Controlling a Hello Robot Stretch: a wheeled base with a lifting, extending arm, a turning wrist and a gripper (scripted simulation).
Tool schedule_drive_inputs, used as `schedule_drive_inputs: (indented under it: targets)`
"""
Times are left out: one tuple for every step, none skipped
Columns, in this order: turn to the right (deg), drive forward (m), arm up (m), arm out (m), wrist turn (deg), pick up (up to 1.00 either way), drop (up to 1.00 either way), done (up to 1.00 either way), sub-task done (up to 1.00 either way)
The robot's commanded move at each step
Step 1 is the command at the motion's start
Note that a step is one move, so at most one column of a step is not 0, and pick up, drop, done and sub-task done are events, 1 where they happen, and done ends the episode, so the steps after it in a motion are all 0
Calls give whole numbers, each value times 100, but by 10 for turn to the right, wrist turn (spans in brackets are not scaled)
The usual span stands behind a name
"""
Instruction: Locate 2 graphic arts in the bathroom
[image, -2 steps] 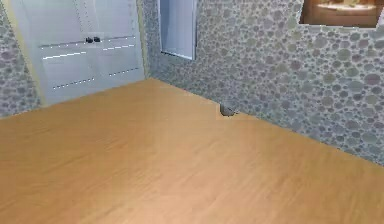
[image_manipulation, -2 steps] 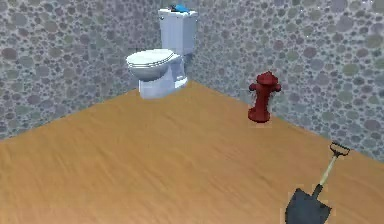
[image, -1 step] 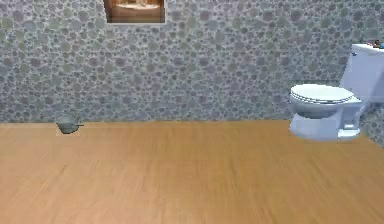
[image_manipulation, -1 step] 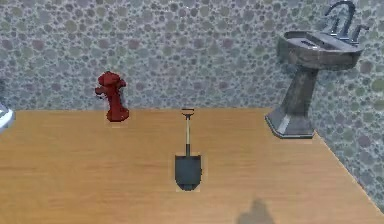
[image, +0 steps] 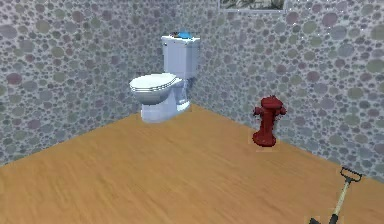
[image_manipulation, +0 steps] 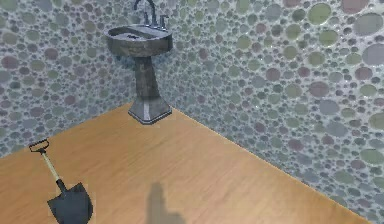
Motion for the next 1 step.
schedule_drive_inputs:
  targets:
    - [30, 0, 0, 0, 0, 0, 0, 0, 0]
